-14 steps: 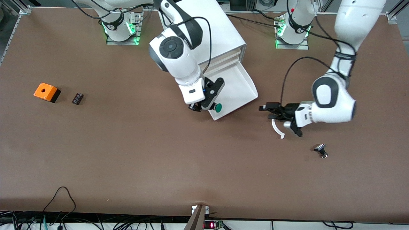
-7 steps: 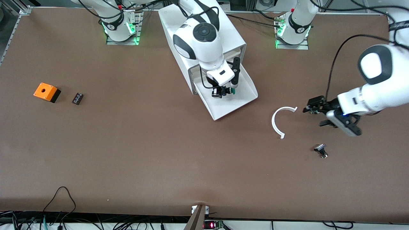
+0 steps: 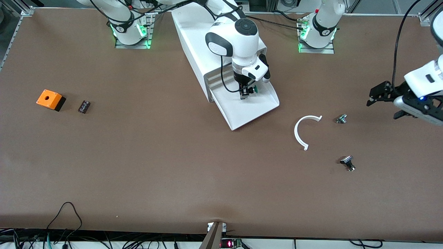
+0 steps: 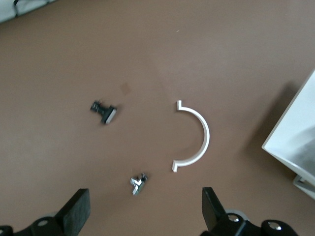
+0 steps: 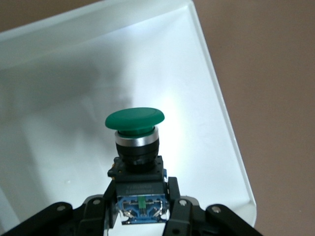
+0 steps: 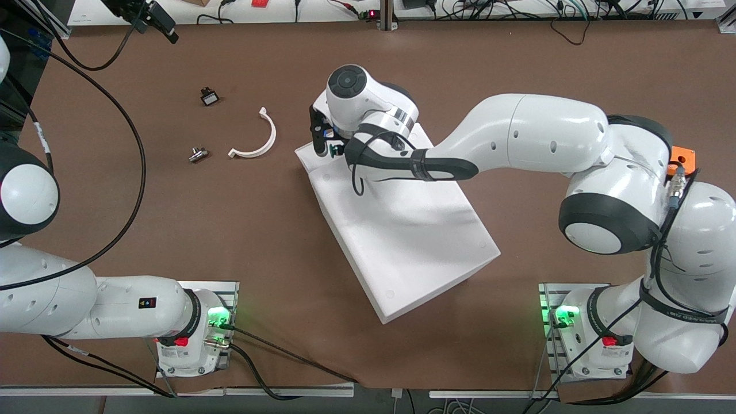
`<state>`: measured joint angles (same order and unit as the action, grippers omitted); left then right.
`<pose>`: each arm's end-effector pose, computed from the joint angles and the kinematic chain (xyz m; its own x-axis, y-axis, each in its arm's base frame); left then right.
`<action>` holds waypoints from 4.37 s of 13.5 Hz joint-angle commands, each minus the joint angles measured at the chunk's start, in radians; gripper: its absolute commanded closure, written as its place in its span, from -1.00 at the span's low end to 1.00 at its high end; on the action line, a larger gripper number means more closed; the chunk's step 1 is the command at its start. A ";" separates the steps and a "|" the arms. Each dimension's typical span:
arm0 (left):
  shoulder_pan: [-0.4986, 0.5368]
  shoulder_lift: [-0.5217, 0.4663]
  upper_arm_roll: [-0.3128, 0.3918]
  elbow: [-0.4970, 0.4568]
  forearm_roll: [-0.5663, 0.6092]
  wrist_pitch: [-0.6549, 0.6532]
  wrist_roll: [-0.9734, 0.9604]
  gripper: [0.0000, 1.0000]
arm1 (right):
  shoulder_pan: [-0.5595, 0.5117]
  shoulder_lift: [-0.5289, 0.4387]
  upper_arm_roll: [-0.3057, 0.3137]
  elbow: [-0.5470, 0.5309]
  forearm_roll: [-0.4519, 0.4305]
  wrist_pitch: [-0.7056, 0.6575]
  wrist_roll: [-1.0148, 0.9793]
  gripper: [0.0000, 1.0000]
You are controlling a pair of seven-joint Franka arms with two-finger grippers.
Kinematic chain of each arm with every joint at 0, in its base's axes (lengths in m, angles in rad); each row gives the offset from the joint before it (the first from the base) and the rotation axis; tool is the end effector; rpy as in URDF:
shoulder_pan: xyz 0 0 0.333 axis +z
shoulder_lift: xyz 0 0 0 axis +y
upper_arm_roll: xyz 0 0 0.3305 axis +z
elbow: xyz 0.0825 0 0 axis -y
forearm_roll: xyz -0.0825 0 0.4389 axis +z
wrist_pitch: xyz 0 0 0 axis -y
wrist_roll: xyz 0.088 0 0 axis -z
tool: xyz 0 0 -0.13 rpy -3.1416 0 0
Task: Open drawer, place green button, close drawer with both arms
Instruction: 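Lower the button into the drawer and open the right gripper, then raise the right gripper from the drawer and return it to rest, then push the drawer front closed with the left gripper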
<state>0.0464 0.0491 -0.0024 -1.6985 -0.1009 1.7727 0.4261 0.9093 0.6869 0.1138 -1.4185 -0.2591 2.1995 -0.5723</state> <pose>0.6364 0.0170 0.5359 0.9338 -0.3521 0.0630 -0.3564 -0.9309 0.0804 0.4382 0.6622 0.2657 -0.1367 0.9906 -0.0052 0.9750 0.1355 0.1759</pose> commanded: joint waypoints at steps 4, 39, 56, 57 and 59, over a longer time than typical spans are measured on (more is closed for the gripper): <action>-0.049 0.011 -0.045 0.071 0.176 -0.100 -0.269 -1.00 | 0.023 0.034 -0.011 -0.016 -0.057 0.003 -0.011 0.55; -0.034 0.115 -0.051 0.091 0.119 -0.116 -0.323 -1.00 | -0.507 -0.274 -0.152 0.015 0.207 -0.371 1.172 -1.00; -0.152 0.284 -0.140 -0.096 -0.023 0.246 -0.867 -1.00 | -0.805 -0.555 -0.195 -0.157 0.219 -0.468 0.594 -1.00; -0.180 0.302 -0.140 -0.098 -0.023 0.286 -0.926 -1.00 | -0.805 -0.555 -0.209 -0.157 0.219 -0.468 0.594 -1.00; -0.236 0.340 -0.140 -0.099 -0.025 0.352 -1.022 -1.00 | -0.805 -0.555 -0.212 -0.157 0.219 -0.466 0.594 -1.00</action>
<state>-0.1448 0.3598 -0.1483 -1.7957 -0.1044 2.0679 -0.5193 0.1058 0.1371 -0.0897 -1.5840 -0.0584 1.7520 0.0410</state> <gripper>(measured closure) 0.000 0.000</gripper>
